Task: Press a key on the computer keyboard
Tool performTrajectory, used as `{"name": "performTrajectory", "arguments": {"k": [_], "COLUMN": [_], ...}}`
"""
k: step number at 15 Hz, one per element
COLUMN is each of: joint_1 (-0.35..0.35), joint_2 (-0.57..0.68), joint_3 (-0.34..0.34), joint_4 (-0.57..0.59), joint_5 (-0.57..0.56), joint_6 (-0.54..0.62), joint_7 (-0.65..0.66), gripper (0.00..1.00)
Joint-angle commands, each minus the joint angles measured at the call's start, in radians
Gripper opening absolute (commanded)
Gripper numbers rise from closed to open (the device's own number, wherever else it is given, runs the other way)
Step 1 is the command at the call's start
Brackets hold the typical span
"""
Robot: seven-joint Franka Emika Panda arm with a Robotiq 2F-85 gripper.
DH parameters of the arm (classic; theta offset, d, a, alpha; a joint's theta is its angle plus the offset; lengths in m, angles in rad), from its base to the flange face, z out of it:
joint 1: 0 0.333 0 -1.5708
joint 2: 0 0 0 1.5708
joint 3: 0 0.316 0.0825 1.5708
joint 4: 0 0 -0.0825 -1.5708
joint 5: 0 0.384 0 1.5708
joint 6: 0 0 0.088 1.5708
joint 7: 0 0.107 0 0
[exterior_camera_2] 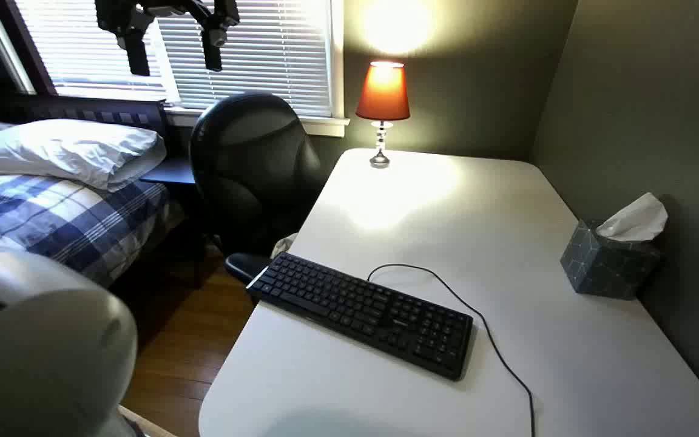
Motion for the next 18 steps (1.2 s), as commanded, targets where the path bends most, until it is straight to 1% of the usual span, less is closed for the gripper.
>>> {"name": "performTrajectory", "arguments": {"k": [1,13,14,17,18], "joint_1": [0.012,0.012,0.007,-0.026,-0.047], "joint_2": [0.003,0.003,0.005,-0.006,-0.013], "joint_3": [-0.008,-0.008,-0.031,-0.075,-0.096], "joint_4": [0.003,0.003,-0.013,-0.069,-0.095], "joint_5": [-0.004,-0.004,0.006,0.013,0.013], "joint_6": [-0.002,-0.002,0.003,0.043,0.071], "joint_7": [0.006,0.006,-0.01,0.018,0.037], "gripper": [1.0,1.0,1.0,1.0,1.0]}}
